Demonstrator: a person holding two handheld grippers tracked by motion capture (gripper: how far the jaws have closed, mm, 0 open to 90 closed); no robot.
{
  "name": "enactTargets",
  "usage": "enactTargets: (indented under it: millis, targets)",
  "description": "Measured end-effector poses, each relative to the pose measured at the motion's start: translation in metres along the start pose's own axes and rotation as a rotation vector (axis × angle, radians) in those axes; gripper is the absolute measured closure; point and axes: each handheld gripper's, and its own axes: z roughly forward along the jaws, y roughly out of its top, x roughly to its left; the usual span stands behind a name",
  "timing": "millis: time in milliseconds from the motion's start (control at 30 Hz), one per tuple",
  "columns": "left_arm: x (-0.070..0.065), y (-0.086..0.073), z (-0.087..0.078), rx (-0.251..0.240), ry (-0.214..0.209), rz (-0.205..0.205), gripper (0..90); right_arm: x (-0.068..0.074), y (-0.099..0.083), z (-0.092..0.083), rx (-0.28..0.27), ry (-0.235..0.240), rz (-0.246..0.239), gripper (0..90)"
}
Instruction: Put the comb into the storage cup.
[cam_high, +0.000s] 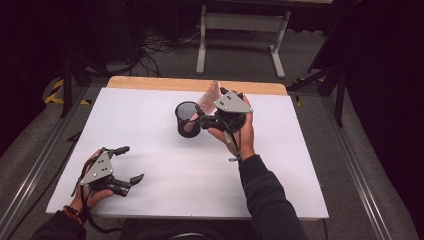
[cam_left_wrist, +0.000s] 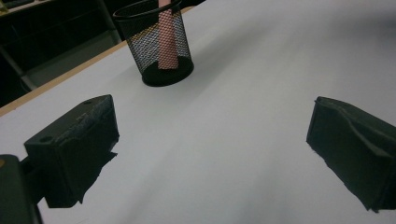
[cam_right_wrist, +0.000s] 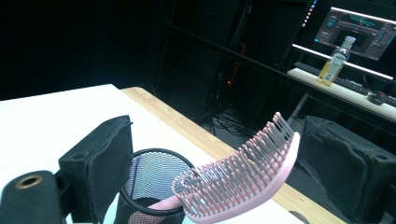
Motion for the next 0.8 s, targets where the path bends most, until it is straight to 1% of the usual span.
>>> enactTargets:
  millis: [33, 100, 300, 333, 467, 500, 567, 633, 667, 700, 733, 800]
  targets:
    - [0.000, 0.000, 0.000, -0.003, 0.001, -0.002, 3.1, 0.000, 0.000, -0.001, 0.000, -0.001, 0.001, 11.5]
    - [0.000, 0.000, 0.001, 0.000, -0.001, -0.003, 3.1, -0.001, 0.000, -0.004, -0.001, -0.004, -0.013, 11.7]
    - [0.000, 0.000, 0.001, 0.002, 0.000, 0.000, 3.1, -0.003, -0.002, -0.012, 0.003, 0.003, -0.023, 12.0]
    - [0.000, 0.000, 0.001, 0.000, -0.002, -0.003, 3.1, -0.004, -0.001, -0.015, 0.004, 0.000, -0.032, 12.0]
    - [0.000, 0.000, 0.001, 0.002, -0.003, 0.001, 3.1, -0.004, -0.001, -0.019, -0.003, 0.011, -0.034, 12.6]
    - [0.000, 0.000, 0.001, 0.000, -0.001, -0.001, 3.1, -0.004, -0.001, -0.021, -0.001, 0.023, -0.036, 12.7]
    - [0.001, -0.001, 0.001, -0.001, 0.000, -0.012, 3.2, -0.002, 0.000, -0.025, -0.017, 0.044, -0.041, 13.0]
    - [0.000, -0.001, 0.001, -0.002, 0.000, -0.009, 3.2, 0.000, -0.001, -0.025, -0.017, 0.044, -0.043, 13.0]
    - [-0.001, 0.000, 0.001, -0.002, 0.001, -0.012, 3.2, 0.002, -0.003, -0.027, -0.015, 0.044, -0.058, 13.0]
    - [-0.001, 0.000, 0.001, -0.002, 0.001, -0.012, 3.3, 0.002, -0.004, -0.028, -0.015, 0.040, -0.056, 13.0]
    - [-0.001, 0.000, 0.003, 0.007, -0.007, -0.004, 3.3, 0.002, -0.005, -0.029, -0.016, 0.044, -0.047, 13.0]
    - [-0.002, 0.000, 0.004, 0.011, -0.007, 0.003, 3.3, 0.002, -0.005, -0.030, -0.014, 0.052, -0.043, 13.0]
